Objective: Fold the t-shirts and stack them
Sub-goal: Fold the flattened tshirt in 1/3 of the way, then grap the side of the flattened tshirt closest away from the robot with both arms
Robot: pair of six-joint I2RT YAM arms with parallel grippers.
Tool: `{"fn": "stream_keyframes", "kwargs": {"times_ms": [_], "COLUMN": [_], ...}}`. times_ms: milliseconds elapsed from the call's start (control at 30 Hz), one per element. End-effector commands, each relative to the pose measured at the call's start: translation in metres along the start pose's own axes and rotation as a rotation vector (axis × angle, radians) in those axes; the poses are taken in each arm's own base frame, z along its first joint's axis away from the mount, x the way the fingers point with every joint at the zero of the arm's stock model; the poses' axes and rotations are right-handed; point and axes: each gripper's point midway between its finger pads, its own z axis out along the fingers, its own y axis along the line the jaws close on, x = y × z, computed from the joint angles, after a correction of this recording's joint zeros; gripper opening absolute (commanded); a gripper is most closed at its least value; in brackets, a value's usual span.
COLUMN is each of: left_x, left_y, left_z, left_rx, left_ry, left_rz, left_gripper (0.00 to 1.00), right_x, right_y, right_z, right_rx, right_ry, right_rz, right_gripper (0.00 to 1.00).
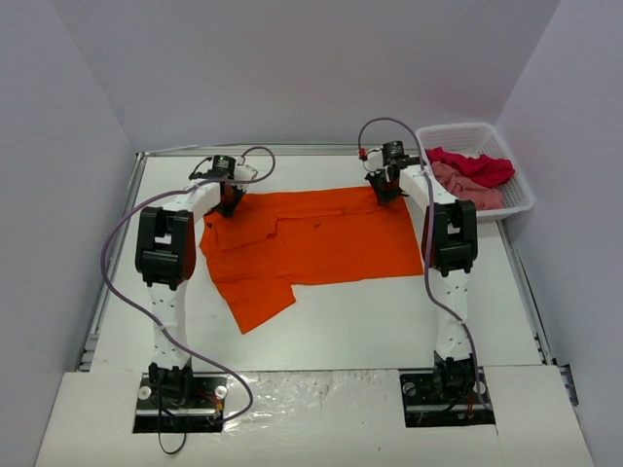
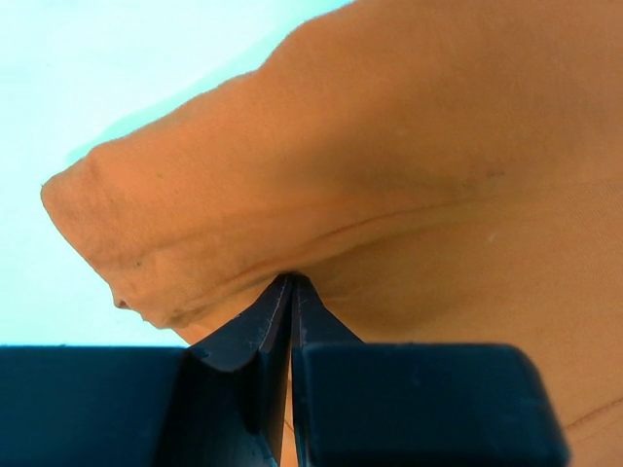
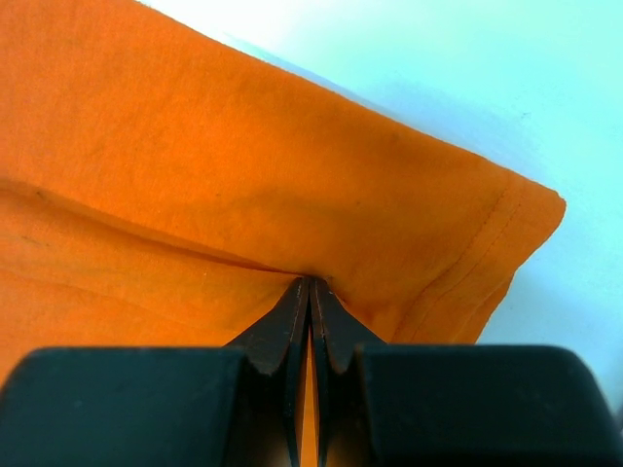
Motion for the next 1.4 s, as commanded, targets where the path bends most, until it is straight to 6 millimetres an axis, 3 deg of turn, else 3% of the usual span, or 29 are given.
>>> {"fn": "stream_keyframes", "kwargs": {"times_ms": [0,167,200,333,400,533,567,600,633,667,700,733,767,800,833,867,900,933,967,1033,1067,1133,1200,1300,1367], "left_x": [0.000,-0.034,-0.040,-0.068,-0.082,-0.088,-0.089,-0.086,-0.070,-0.067,-0.058,-0.031,-0.023,-0.010,0.007,0.030,0.050,0.073,0.086,0.106,0.127,0.144,0.167,0.182,0.180], "left_y": [0.004,0.020,0.021,0.036,0.043,0.041,0.039,0.035,0.025,0.020,0.014,-0.004,-0.012,-0.019,-0.027,-0.041,-0.051,-0.063,-0.069,-0.082,-0.092,-0.105,-0.118,-0.129,-0.130], "left_z": [-0.030,-0.070,-0.076,-0.111,-0.132,-0.168,-0.189,-0.198,-0.195,-0.218,-0.224,-0.215,-0.234,-0.238,-0.239,-0.243,-0.244,-0.245,-0.245,-0.253,-0.244,-0.250,-0.243,-0.238,-0.241], "left_rx": [-0.028,-0.129,-0.138,-0.197,-0.227,-0.225,-0.228,-0.221,-0.192,-0.193,-0.179,-0.108,-0.099,-0.083,-0.063,-0.037,-0.004,0.020,0.033,0.047,0.081,0.113,0.160,0.192,0.203], "left_ry": [0.003,-0.110,-0.128,-0.221,-0.269,-0.322,-0.355,-0.362,-0.331,-0.367,-0.363,-0.309,-0.335,-0.324,-0.294,-0.277,-0.240,-0.221,-0.203,-0.210,-0.174,-0.178,-0.137,-0.122,-0.128], "left_rz": [0.018,0.047,0.048,0.043,0.037,0.029,0.033,0.046,0.072,0.088,0.128,0.165,0.194,0.217,0.248,0.272,0.303,0.319,0.332,0.351,0.361,0.383,0.411,0.434,0.457], "left_gripper": [0.03,0.13,0.24,0.42,0.46,0.50,0.50,0.50,0.50,0.51,0.51,0.51,0.52,0.52,0.52,0.52,0.52,0.52,0.52,0.51,0.52,0.52,0.52,0.53,0.53], "right_x": [0.014,-0.024,-0.028,-0.052,-0.061,-0.069,-0.070,-0.074,-0.067,-0.064,-0.065,-0.049,-0.041,-0.039,-0.030,-0.006,0.000,0.010,0.033,0.047,0.065,0.075,0.093,0.109,0.113], "right_y": [0.032,0.033,0.034,0.034,0.031,0.030,0.031,0.031,0.033,0.036,0.037,0.040,0.042,0.043,0.044,0.048,0.050,0.052,0.057,0.060,0.064,0.067,0.070,0.071,0.071], "right_z": [-0.015,-0.043,-0.047,-0.073,-0.086,-0.113,-0.119,-0.138,-0.141,-0.147,-0.165,-0.164,-0.168,-0.185,-0.188,-0.181,-0.195,-0.197,-0.191,-0.203,-0.198,-0.205,-0.203,-0.198,-0.195], "right_rx": [-0.081,-0.050,-0.052,-0.041,-0.024,-0.008,-0.008,0.001,-0.003,-0.006,0.003,-0.005,-0.004,0.009,0.012,0.004,0.014,0.015,0.004,0.011,0.001,0.003,-0.003,0.002,0.007], "right_ry": [0.075,-0.007,-0.014,-0.077,-0.106,-0.145,-0.153,-0.182,-0.172,-0.171,-0.197,-0.163,-0.154,-0.172,-0.161,-0.105,-0.119,-0.106,-0.057,-0.059,-0.024,-0.027,-0.005,0.014,0.016], "right_rz": [-0.018,-0.037,-0.037,-0.049,-0.050,-0.054,-0.055,-0.056,-0.057,-0.058,-0.063,-0.063,-0.073,-0.079,-0.084,-0.092,-0.098,-0.101,-0.099,-0.100,-0.092,-0.082,-0.069,-0.046,-0.036], "right_gripper": [0.00,0.04,0.08,0.20,0.29,0.30,0.30,0.31,0.31,0.32,0.32,0.33,0.33,0.33,0.33,0.33,0.33,0.34,0.34,0.36,0.36,0.36,0.36,0.36,0.36]}}
